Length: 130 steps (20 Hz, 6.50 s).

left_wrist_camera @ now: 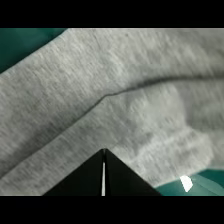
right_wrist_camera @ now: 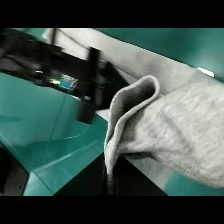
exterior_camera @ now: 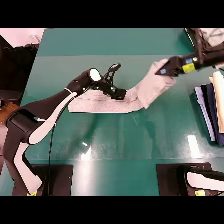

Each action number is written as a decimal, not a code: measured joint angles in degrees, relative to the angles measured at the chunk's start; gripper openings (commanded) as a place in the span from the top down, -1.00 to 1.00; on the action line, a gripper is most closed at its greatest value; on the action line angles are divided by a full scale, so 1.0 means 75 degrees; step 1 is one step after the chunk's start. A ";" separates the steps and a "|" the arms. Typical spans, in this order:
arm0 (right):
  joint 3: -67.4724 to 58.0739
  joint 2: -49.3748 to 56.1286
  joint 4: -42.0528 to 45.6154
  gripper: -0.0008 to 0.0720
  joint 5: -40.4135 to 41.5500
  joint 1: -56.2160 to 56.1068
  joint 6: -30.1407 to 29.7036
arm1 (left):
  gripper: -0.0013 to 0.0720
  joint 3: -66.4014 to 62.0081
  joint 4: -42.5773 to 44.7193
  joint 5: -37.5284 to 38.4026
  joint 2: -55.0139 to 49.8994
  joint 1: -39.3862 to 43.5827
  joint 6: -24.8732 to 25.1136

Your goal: Fold the shirts.

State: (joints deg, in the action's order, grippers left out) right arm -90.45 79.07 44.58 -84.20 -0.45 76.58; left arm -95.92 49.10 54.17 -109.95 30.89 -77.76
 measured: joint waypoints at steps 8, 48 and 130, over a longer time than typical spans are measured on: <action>-0.2305 0.1317 0.0017 0.93 -0.0117 -0.1664 0.0586 | 0.91 -0.0146 0.0595 0.0187 -0.0181 0.0006 -0.0029; 0.1309 0.1798 0.0644 -0.82 0.2731 -0.2250 -0.0291 | 0.91 -0.0154 0.1457 0.3156 0.3182 -0.4071 0.0635; 0.0635 -0.2387 0.7262 -0.10 0.0029 0.5566 0.1370 | 0.90 -0.0152 0.1227 0.2687 0.3179 -0.1390 0.0758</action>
State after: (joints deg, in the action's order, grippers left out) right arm -85.69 61.17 99.04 -83.99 41.30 86.85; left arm -97.06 58.30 74.32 -86.11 20.47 -72.07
